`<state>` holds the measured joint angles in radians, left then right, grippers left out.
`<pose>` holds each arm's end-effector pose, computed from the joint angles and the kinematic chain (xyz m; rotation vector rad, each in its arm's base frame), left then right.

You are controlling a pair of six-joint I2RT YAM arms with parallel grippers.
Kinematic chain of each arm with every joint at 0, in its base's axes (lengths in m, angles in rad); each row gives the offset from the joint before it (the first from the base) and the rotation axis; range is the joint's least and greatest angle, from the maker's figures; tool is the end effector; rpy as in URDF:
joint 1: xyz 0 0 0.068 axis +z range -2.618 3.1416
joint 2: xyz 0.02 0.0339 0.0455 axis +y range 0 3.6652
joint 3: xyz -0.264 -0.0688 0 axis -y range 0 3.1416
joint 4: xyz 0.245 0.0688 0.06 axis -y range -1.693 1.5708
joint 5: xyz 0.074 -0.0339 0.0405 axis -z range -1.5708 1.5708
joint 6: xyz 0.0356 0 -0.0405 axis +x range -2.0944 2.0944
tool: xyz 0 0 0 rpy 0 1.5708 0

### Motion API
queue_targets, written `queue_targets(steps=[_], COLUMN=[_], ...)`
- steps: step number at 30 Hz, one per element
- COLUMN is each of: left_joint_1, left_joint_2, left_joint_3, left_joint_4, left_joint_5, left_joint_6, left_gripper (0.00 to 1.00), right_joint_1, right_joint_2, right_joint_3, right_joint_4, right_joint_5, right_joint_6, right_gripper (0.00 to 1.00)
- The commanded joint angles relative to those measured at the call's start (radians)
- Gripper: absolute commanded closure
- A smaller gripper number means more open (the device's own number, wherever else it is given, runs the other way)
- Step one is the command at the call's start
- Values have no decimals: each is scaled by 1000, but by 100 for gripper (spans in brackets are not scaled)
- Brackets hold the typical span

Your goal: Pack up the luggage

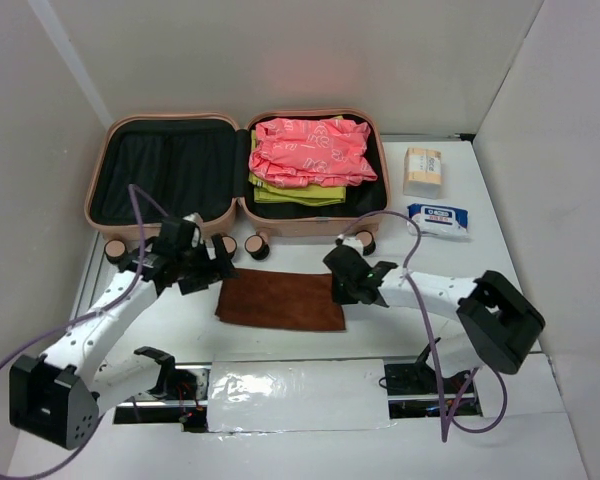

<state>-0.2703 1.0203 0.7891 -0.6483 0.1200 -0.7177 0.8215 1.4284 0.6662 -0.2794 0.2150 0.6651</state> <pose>0.1953 -0.0585 0.2565 -0.5078 2.4788 -0.5657 0.1800 0.1823 0.1552 -0.1272 2.5953 0.2699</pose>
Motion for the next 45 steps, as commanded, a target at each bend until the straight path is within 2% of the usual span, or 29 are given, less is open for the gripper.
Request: queue_targets(steps=[1, 6, 11, 16, 21, 23, 27, 30, 34, 35, 38, 39, 45], left_joint_1=[-99, -150, -170, -193, -184, -184, -184, -184, -184, -184, -184, -193, -242], left_joint_2=[47, 69, 174, 285, 319, 328, 356, 356, 389, 389, 390, 380, 209], left_joint_3=[-34, -87, -106, -106, -119, -131, -191, -247, -268, -268, -277, -277, -177], left_joint_4=[76, 168, 272, 291, 297, 317, 396, 452, 473, 487, 500, 500, 377], left_joint_5=[-97, -172, -172, -191, -191, -178, -134, -100, -100, -100, -91, -79, -120], left_joint_6=[-86, -114, -74, -65, -74, -74, -74, -108, -131, -131, -131, -131, -112], left_gripper=[1, 1, 4, 9, 10, 13, 33, 37, 55, 68, 87, 98, 100], right_joint_1=[-105, -136, -145, -145, -157, -166, -176, -176, -185, -185, -196, -196, -214], right_joint_2=[-62, -49, 38, 58, 58, 58, 49, 49, 38, 38, 8, -18, -166], right_joint_3=[-24, 67, 95, 95, 95, 95, 95, 95, 95, 95, 95, 95, 211], right_joint_4=[-107, -135, -113, -93, -84, -84, -75, -75, -75, -75, -41, -41, -113], right_joint_5=[-66, -107, -146, -158, -158, -158, -169, -169, -169, -169, -212, -226, -209], right_joint_6=[-99, -188, -237, -237, -237, -237, -237, -237, -228, -217, -193, -193, -199], right_gripper=[98, 97, 97, 97, 97, 97, 97, 97, 98, 98, 100, 100, 100])
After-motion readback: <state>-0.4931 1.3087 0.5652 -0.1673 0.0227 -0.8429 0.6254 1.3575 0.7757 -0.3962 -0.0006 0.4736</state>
